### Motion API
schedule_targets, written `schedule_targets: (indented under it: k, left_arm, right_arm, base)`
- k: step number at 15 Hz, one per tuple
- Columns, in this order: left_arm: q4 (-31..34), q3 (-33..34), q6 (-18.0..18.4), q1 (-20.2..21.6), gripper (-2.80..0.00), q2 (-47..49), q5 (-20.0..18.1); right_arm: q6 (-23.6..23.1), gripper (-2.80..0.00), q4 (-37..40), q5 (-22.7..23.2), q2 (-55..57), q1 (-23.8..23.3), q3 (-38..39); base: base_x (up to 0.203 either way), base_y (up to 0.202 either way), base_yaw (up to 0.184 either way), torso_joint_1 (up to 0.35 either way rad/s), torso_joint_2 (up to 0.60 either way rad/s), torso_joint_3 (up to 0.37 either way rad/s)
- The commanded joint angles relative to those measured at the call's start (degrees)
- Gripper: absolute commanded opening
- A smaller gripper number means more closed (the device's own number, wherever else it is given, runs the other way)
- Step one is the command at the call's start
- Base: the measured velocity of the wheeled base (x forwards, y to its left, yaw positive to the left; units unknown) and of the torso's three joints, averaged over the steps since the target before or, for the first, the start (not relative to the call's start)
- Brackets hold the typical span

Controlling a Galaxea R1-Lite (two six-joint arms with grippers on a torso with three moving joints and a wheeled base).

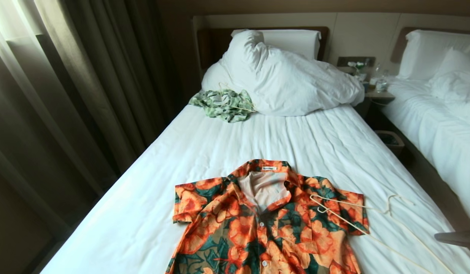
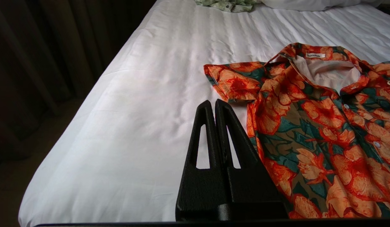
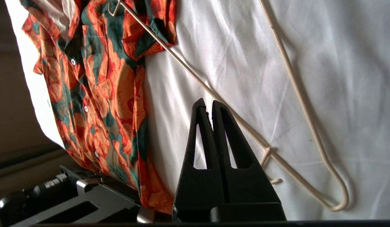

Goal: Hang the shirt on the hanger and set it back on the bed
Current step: Lift the shirt and hanger

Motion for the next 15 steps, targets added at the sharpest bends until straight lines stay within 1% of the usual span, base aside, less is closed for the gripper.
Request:
schedule_targets:
  k: [1, 4, 5, 6, 7, 10, 12, 13, 15]
  left_arm:
    - [0.0, 0.0, 0.0, 0.0, -2.8, 0.0, 0.0]
    - [0.0, 0.0, 0.0, 0.0, -2.8, 0.0, 0.0]
    - [0.0, 0.0, 0.0, 0.0, -2.8, 0.0, 0.0]
    - [0.0, 0.0, 0.0, 0.0, -2.8, 0.0, 0.0]
    - [0.0, 0.0, 0.0, 0.0, -2.8, 0.0, 0.0]
    - [0.0, 0.1, 0.0, 0.0, -2.8, 0.0, 0.0]
    - [0.0, 0.0, 0.0, 0.0, -2.8, 0.0, 0.0]
    - [0.0, 0.0, 0.0, 0.0, -2.8, 0.0, 0.0]
    - [0.0, 0.0, 0.0, 0.0, -2.8, 0.0, 0.0]
  right_arm:
    - [-4.9, -2.8, 8.4, 0.5, 5.3, -1.5, -5.7]
    - [-7.9, -2.8, 23.1, 0.6, 9.8, -3.4, -17.6]
    - [-12.8, -2.8, 26.5, 0.4, 11.5, -4.1, -19.3]
    - [-18.8, -2.8, 28.0, 0.4, 13.2, -5.3, -19.5]
    - [-21.6, -2.8, 29.2, 0.3, 15.2, -6.0, -20.2]
    - [-22.1, -2.8, 30.0, 0.2, 18.7, -6.9, -22.9]
    - [-22.1, -2.8, 30.0, 0.2, 19.0, -7.9, -23.3]
    - [-22.1, 0.0, 29.8, 0.3, 19.0, -8.4, -23.3]
    - [-22.2, 0.0, 30.1, 0.3, 20.0, -8.2, -23.8]
  base:
    - [0.0, 0.0, 0.0, 0.0, 0.0, 0.0]
    - [0.0, 0.0, 0.0, 0.0, 0.0, 0.0]
    - [0.0, 0.0, 0.0, 0.0, 0.0, 0.0]
    - [0.0, 0.0, 0.0, 0.0, 0.0, 0.0]
    - [0.0, 0.0, 0.0, 0.0, 0.0, 0.0]
    - [0.0, 0.0, 0.0, 0.0, 0.0, 0.0]
    - [0.0, 0.0, 0.0, 0.0, 0.0, 0.0]
    - [0.0, 0.0, 0.0, 0.0, 0.0, 0.0]
    - [0.0, 0.0, 0.0, 0.0, 0.0, 0.0]
